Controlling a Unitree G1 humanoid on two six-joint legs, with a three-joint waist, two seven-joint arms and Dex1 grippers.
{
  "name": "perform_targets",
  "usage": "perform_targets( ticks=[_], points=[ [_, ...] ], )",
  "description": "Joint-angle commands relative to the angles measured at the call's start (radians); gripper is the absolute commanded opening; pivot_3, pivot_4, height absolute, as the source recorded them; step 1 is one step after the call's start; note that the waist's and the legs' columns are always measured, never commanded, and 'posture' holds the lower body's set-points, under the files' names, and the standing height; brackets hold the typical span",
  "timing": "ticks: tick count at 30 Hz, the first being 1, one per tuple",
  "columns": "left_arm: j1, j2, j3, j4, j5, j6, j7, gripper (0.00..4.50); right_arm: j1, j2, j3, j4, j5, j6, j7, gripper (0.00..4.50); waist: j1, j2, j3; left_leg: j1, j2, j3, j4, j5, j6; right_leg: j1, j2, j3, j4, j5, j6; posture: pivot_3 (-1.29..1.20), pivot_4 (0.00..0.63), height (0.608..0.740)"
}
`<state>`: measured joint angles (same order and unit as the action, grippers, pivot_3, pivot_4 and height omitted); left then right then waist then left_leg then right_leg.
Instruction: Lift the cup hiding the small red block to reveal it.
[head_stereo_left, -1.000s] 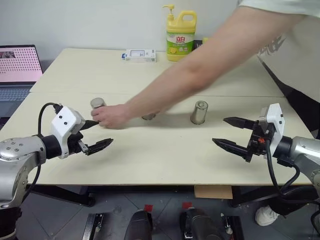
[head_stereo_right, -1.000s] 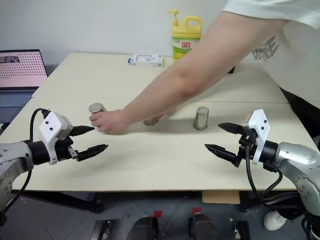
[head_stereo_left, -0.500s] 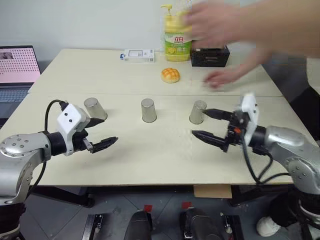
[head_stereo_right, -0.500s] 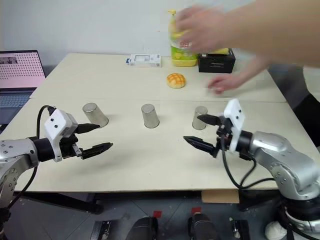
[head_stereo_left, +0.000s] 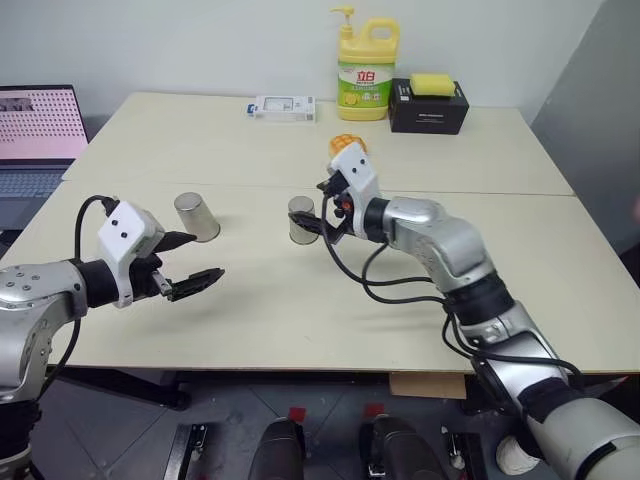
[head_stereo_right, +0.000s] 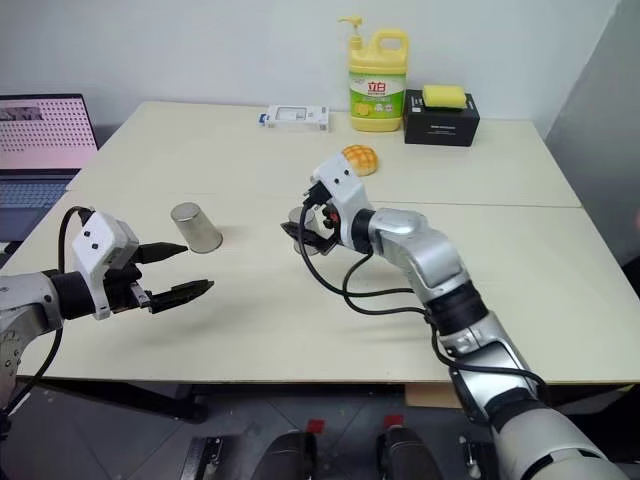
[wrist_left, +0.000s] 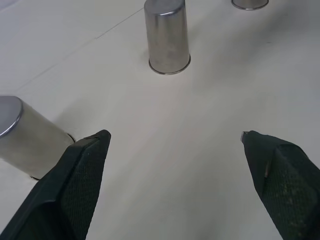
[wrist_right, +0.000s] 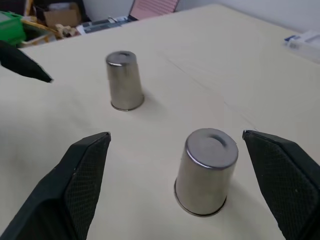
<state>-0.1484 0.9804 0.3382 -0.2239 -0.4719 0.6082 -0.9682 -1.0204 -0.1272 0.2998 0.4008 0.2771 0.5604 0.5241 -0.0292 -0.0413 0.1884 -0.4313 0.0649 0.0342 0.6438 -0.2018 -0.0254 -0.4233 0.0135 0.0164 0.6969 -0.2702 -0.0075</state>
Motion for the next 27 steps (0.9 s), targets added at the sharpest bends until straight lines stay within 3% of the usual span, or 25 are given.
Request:
perform_targets(
  ticks=[1, 7, 17, 27],
  points=[
    [0.0, 0.023, 0.035, -0.039, -0.02, 0.005, -0.007, 4.44, -0.11, 0.061, -0.024, 0.244, -0.076, -0.165, 0.004, 4.5, -0.002, 0.0, 0.0, 0.0, 0.0, 0.0, 0.0, 0.0, 0.0, 0.0, 0.0, 0.0, 0.0, 0.0, 0.0, 0.0, 0.15, 0.74],
    [0.017, 0.022, 0.041, -0.07, -0.026, 0.018, -0.005, 4.44, -0.233, 0.134, -0.096, 0.579, -0.121, -0.319, -0.011, 4.5, -0.002, 0.0, 0.0, 0.0, 0.001, 0.0, -0.001, 0.0, 0.0, 0.0, 0.0, -0.001, 0.001, 0.002, -0.004, 0.0, 0.15, 0.74],
    [0.01, 0.019, 0.031, -0.095, -0.031, 0.031, 0.007, 4.44, -0.303, 0.208, -0.18, 0.813, -0.168, -0.402, -0.027, 4.5, -0.003, 0.001, 0.0, 0.0, 0.001, -0.002, -0.001, 0.0, 0.0, -0.001, 0.0, -0.001, 0.001, 0.003, -0.005, 0.0, 0.15, 0.74],
    [0.001, 0.018, 0.031, -0.097, -0.029, 0.033, 0.016, 4.5, -0.299, 0.235, -0.209, 0.847, -0.218, -0.442, -0.043, 2.62, -0.004, 0.001, 0.0, 0.0, 0.001, -0.002, -0.001, 0.0, 0.0, -0.001, 0.0, -0.001, 0.001, 0.003, -0.005, 0.0, 0.15, 0.74]
  ],
)
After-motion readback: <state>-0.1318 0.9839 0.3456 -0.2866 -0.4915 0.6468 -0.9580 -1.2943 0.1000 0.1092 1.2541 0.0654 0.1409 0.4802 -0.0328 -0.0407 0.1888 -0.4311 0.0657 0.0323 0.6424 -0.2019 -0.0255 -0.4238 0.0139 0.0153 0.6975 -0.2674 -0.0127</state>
